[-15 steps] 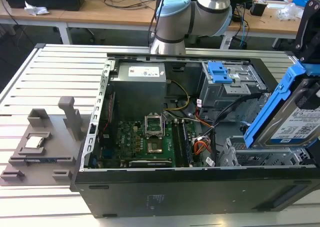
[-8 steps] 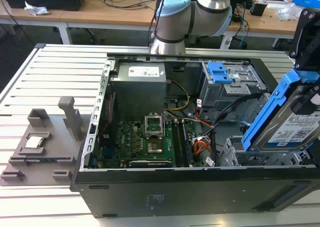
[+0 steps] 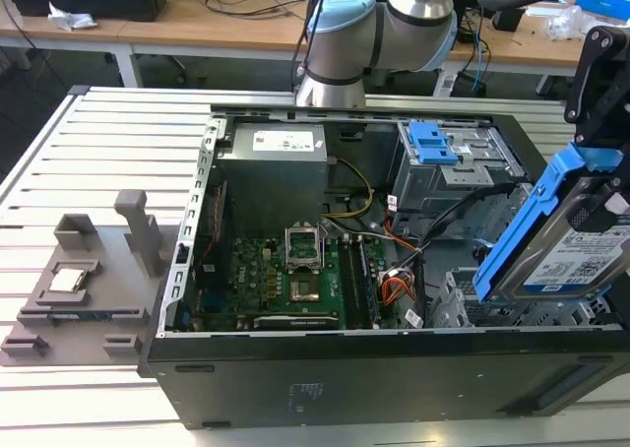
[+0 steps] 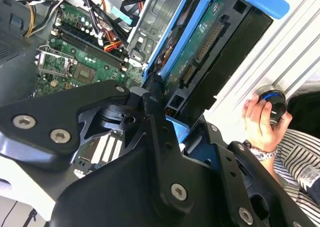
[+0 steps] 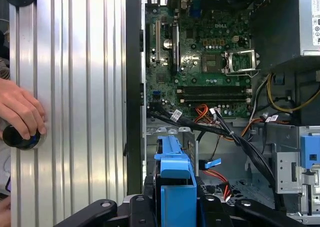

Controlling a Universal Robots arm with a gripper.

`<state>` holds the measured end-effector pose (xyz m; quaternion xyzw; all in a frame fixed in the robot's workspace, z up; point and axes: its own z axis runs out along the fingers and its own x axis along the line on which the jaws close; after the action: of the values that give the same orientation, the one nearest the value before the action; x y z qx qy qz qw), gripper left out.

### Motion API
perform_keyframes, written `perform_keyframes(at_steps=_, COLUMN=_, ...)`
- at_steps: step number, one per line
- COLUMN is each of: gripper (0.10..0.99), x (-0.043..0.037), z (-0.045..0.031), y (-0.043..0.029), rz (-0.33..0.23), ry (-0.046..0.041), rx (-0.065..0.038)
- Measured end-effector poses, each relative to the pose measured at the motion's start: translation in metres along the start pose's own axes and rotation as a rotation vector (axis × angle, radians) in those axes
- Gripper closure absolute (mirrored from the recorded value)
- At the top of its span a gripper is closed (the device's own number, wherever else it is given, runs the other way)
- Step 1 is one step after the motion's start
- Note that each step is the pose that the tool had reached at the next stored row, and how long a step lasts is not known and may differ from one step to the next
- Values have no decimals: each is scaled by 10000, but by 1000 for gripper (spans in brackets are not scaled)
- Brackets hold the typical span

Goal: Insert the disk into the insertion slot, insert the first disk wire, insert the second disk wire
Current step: 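Insert the disk into the insertion slot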

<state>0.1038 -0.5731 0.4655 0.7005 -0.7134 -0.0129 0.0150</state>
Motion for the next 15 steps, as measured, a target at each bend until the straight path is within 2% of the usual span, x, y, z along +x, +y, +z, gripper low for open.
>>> perform_keyframes(at_steps=13, gripper=718, x=0, z=91, y=-3, rz=0, ry=1, rx=0)
perform_keyframes(at_steps=15, gripper=718, x=0, z=125, y=-5, rz=0, ry=2, rx=0)
